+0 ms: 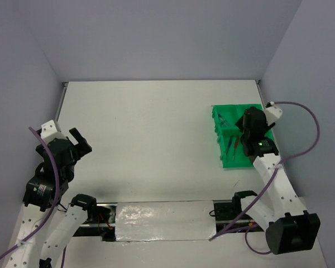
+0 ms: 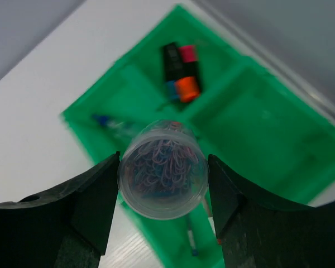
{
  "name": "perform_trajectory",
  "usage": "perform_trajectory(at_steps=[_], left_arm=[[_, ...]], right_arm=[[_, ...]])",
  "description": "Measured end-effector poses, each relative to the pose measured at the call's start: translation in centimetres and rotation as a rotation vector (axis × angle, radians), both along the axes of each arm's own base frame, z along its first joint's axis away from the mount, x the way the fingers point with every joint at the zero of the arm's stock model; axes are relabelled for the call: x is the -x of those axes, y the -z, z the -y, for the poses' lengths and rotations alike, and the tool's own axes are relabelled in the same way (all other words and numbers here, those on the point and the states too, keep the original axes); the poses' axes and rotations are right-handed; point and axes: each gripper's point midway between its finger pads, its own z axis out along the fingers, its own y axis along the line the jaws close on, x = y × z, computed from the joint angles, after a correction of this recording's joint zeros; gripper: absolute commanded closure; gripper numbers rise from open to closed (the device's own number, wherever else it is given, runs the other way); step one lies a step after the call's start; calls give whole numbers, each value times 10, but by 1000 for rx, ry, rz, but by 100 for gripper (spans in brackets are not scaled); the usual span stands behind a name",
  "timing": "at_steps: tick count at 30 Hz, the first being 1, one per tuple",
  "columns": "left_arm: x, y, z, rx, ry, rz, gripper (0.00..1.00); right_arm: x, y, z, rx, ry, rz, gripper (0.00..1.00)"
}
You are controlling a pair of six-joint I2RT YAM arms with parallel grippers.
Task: Sort the stationery into containers
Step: Place the stationery in the storage box.
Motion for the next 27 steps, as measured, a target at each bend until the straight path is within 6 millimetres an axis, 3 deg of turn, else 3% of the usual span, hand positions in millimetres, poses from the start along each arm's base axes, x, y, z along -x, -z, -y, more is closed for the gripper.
perform_trajectory(at_steps=[4, 9, 12, 16, 22, 23, 24, 25, 26, 27], left_arm=[[-4, 3, 3, -12, 20, -23, 1], [-9, 10, 7, -15, 35, -56, 1], [-11, 12, 8, -15, 42, -68, 1], [-12, 14, 11, -12, 54, -75, 1], [-12, 13, 11, -12, 59, -74, 1], [-12, 13, 12, -11, 61, -74, 1], [-12, 13, 12, -11, 63, -75, 1], [-12, 14, 13, -10, 66, -75, 1], [-12, 14, 13, -9, 70, -75, 1], [-12, 14, 14, -10, 73, -76, 1]], right_arm=[[33, 20, 69, 2, 299, -59, 100], [68, 56, 110, -21, 488, -148, 100], [73, 69, 121, -39, 526, -186, 100], [63, 88, 119, -61, 502, -240, 100], [47, 85, 115, -81, 454, -211, 93], [44, 85, 115, -83, 449, -212, 81], [40, 86, 116, -84, 445, -213, 60], [38, 87, 116, -86, 443, -219, 50], [35, 90, 116, -88, 440, -230, 34], [33, 92, 116, -90, 438, -237, 26]])
